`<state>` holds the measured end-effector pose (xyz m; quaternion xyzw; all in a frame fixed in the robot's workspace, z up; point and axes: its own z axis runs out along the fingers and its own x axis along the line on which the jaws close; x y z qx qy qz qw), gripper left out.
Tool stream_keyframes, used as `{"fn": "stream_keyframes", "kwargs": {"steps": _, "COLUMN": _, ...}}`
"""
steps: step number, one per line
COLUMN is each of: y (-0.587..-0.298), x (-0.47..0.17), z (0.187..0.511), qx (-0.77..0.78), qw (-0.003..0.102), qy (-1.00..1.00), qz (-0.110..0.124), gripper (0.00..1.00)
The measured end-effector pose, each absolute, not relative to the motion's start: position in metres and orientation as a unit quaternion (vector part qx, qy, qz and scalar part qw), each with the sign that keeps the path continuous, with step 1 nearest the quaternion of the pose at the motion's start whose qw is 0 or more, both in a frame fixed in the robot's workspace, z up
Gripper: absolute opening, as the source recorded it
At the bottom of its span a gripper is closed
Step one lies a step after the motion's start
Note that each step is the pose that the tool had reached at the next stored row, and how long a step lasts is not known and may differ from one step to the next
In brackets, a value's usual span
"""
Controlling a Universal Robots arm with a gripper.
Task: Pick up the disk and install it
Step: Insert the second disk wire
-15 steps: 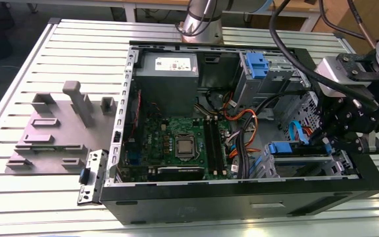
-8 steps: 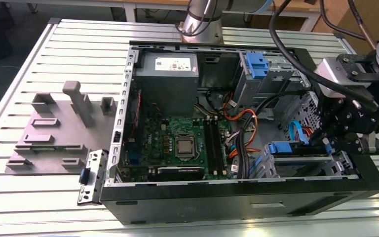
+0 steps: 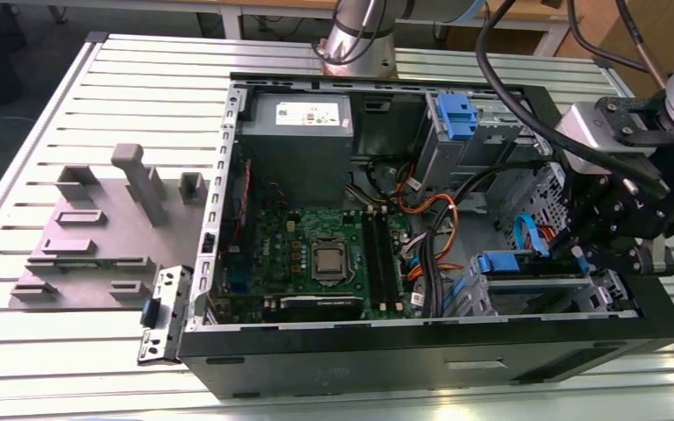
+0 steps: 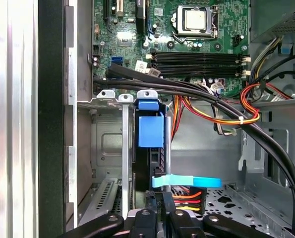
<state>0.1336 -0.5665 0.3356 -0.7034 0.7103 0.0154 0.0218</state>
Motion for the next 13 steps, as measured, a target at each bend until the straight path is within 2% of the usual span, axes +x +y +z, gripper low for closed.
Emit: {"fn": "stream_keyframes", "kwargs": {"steps": 13, "y": -0.5665, "x": 0.1338, "z": 0.3319, "qx": -0.702, "qw": 0.022, "qy": 0.712, "qz": 0.015, "gripper": 0.16}}
